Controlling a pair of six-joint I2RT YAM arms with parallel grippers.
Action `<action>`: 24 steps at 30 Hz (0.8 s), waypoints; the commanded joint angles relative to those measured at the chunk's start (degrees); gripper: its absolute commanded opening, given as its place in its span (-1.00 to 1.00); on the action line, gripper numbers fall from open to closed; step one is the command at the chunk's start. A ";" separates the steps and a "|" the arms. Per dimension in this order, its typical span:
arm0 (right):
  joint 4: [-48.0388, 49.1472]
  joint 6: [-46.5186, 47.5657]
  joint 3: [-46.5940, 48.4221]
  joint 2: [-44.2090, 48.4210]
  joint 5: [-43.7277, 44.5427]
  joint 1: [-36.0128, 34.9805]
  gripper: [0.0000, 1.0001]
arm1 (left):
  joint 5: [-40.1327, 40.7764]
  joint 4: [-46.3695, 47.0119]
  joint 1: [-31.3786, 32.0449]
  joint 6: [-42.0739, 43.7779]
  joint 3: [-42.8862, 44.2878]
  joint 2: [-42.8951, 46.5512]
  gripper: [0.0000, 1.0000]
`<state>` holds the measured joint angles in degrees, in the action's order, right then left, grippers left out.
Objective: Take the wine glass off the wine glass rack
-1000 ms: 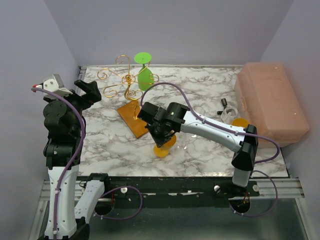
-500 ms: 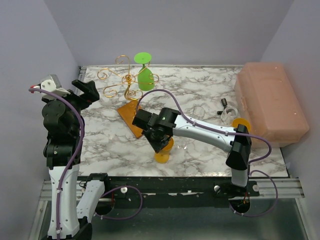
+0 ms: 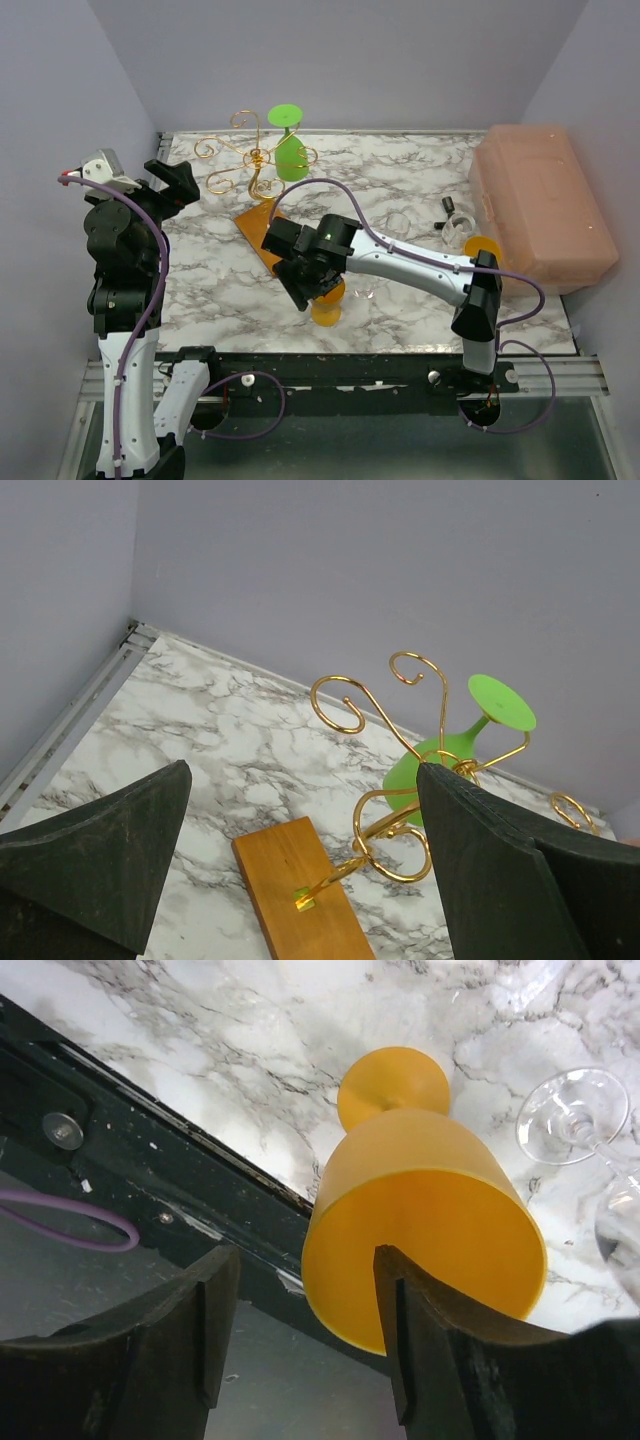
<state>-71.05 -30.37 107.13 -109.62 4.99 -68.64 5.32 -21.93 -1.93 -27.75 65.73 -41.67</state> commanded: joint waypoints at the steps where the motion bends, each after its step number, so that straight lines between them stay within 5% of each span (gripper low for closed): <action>1: -2.28 -0.22 5.68 2.23 1.79 -0.63 0.37 | -1.70 1.59 -0.52 -0.69 -0.70 0.36 0.95; 7: -2.93 -0.96 9.43 4.15 2.12 -0.64 0.72 | -1.81 1.79 -0.89 -0.38 -0.88 0.35 0.95; 24: -9.71 -10.84 25.66 4.32 4.62 -0.68 0.92 | -7.03 8.16 -1.10 1.44 -4.71 2.22 0.95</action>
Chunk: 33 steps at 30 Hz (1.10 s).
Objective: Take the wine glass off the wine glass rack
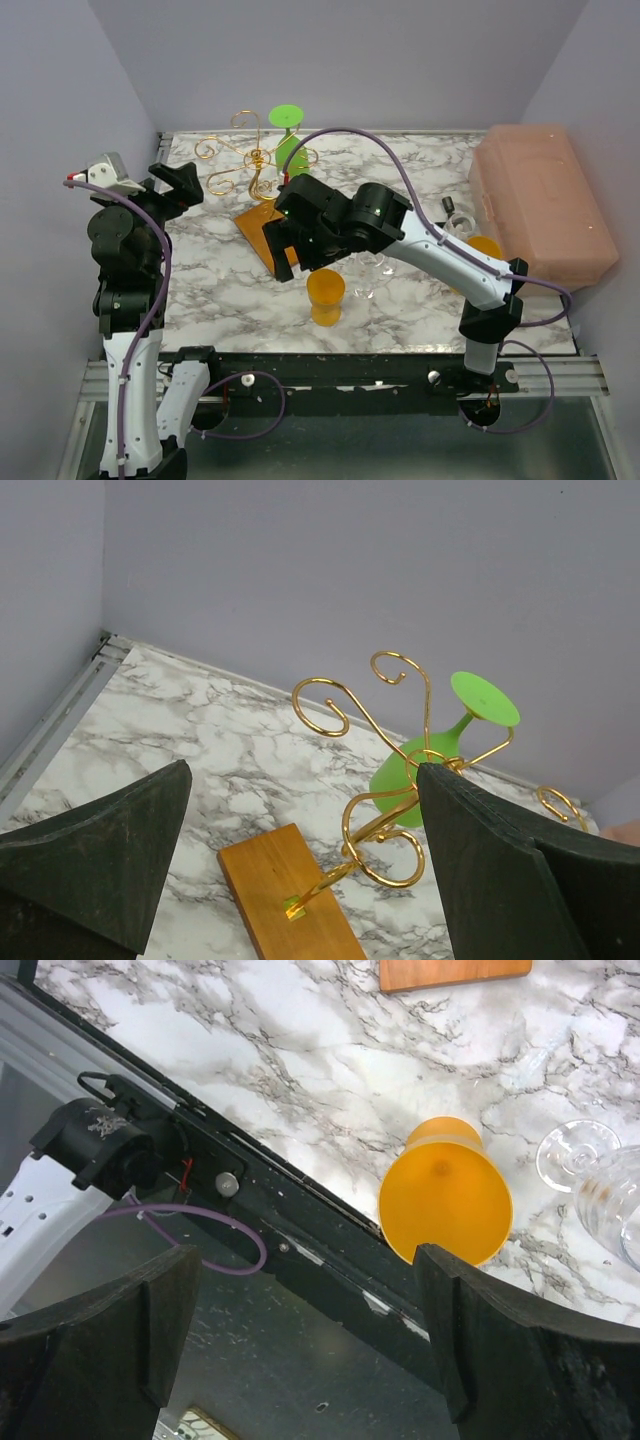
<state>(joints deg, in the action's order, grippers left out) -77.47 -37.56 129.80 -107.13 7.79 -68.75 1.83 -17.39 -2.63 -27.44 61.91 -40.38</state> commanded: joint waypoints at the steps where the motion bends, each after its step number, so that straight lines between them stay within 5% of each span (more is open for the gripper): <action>1: -3.40 -3.88 3.59 1.99 1.99 -0.52 0.95 | -3.89 3.97 -0.43 1.16 -1.07 0.92 0.95; 12: 5.91 -4.55 -4.83 11.75 12.09 -0.51 1.00 | -11.81 7.25 -0.31 1.16 -1.96 0.34 0.95; 24: 33.12 8.35 -25.77 32.19 29.48 -0.50 1.00 | -20.52 11.48 0.61 1.98 -3.19 -2.19 0.94; 33: 35.46 18.40 -22.04 28.07 37.16 -0.19 1.00 | -27.46 14.15 2.44 4.27 -3.24 -3.45 0.94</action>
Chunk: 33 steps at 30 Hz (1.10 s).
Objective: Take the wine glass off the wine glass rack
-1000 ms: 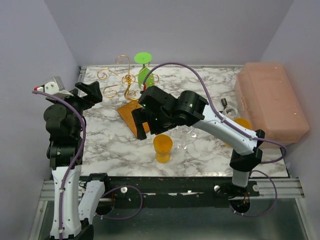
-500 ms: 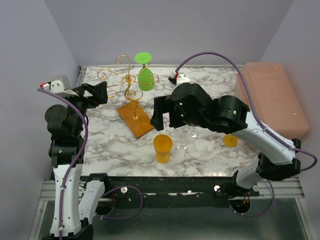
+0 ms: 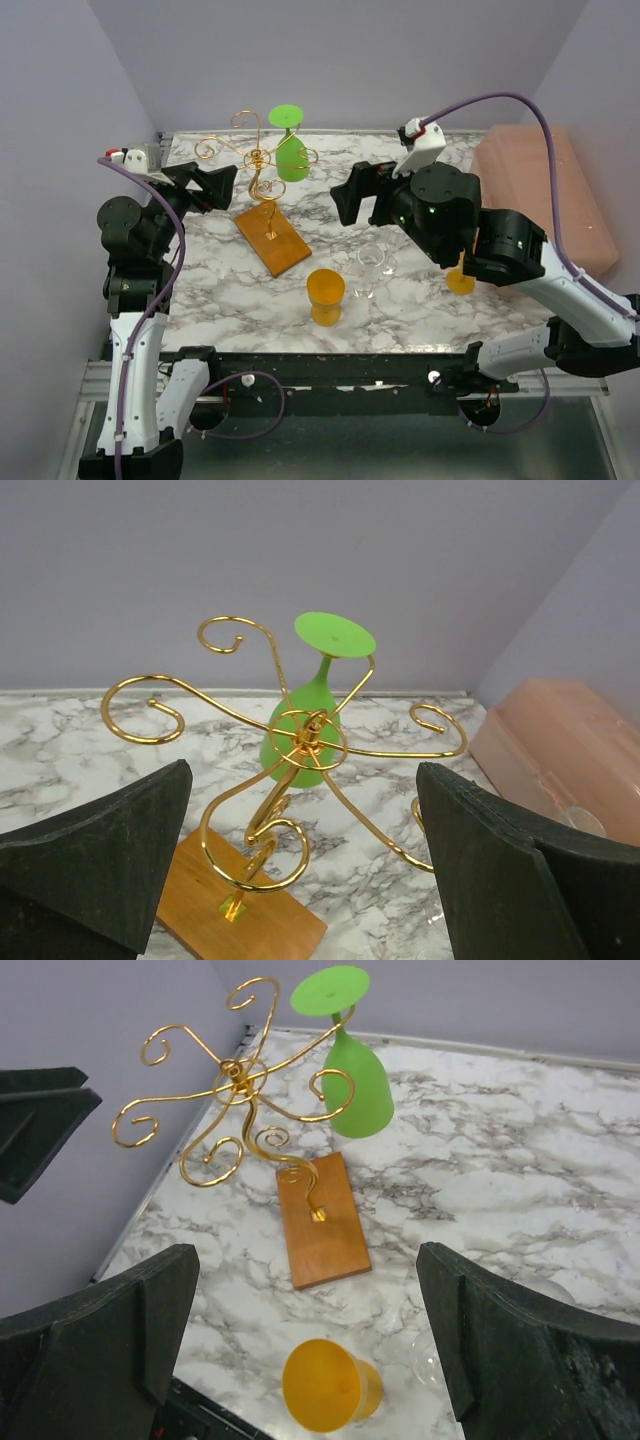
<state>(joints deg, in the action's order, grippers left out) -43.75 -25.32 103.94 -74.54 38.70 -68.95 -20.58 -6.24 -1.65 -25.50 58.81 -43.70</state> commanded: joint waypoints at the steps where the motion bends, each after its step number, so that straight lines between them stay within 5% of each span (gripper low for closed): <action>1: 0.84 6.89 6.32 -5.90 6.37 0.41 1.00 | -4.74 2.58 2.81 3.40 0.27 -0.62 0.95; 13: -5.86 11.32 27.47 -18.07 -3.95 10.58 1.00 | -0.71 -11.36 8.57 8.75 24.38 -15.03 0.97; 24: -4.62 11.13 21.29 -13.20 -8.89 18.43 1.00 | 4.01 -35.69 13.44 14.79 60.43 -39.15 0.97; 33: -5.08 9.99 15.00 -9.60 -10.10 20.60 1.00 | 6.65 -43.03 15.42 14.49 73.15 -51.01 0.97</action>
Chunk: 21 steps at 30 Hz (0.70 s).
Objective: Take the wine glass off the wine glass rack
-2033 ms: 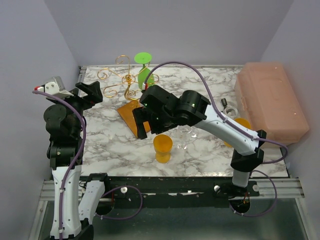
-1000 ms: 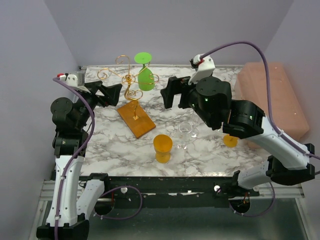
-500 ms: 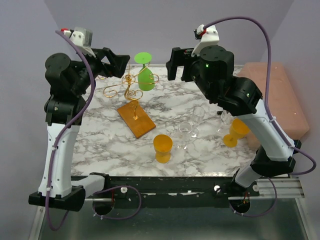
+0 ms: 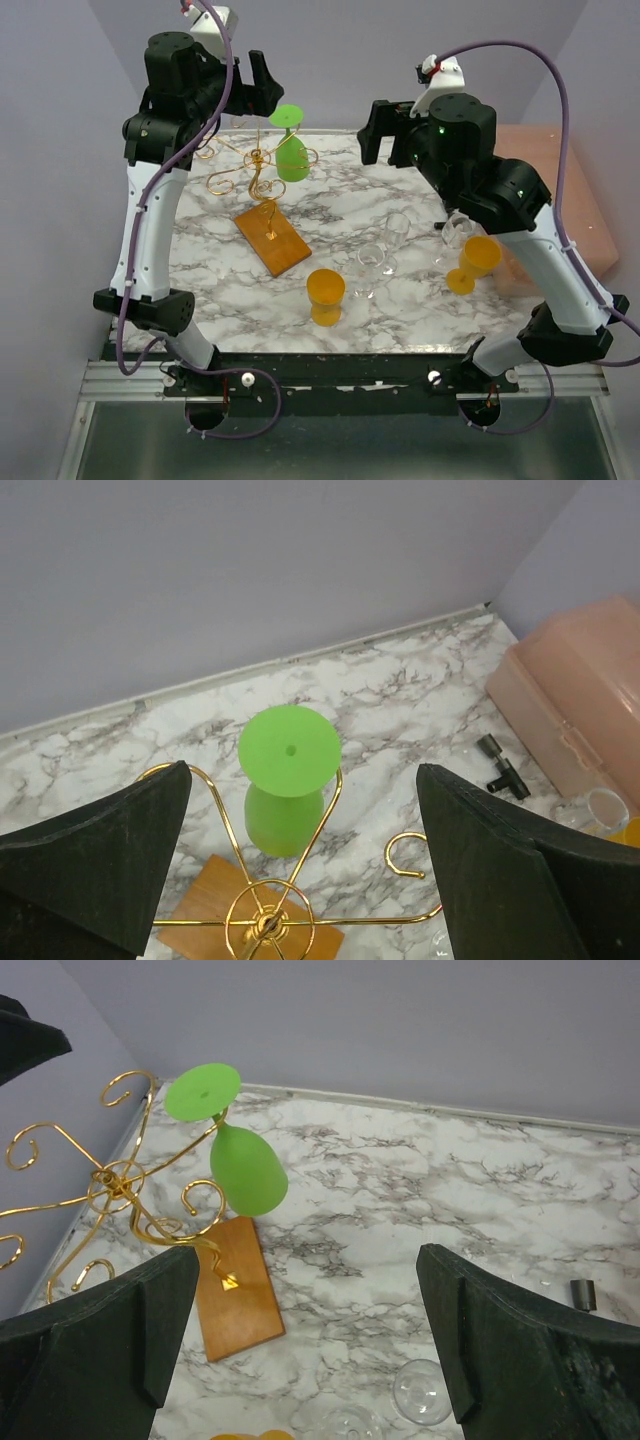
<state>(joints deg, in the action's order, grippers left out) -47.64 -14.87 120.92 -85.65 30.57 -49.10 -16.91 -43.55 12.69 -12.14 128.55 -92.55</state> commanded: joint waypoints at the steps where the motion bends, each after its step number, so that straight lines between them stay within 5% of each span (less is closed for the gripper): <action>1: -1.37 -0.57 -2.36 1.77 -2.21 0.93 1.00 | 3.03 -5.67 1.19 1.15 3.66 -2.76 0.97; 21: -1.58 -3.50 -13.48 6.02 -4.21 3.12 1.00 | 5.65 -5.93 3.54 4.10 9.34 -13.98 0.97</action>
<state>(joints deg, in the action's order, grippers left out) -48.99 -17.56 108.64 -81.36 27.66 -46.44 -13.39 -49.43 15.05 -9.67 136.29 -104.47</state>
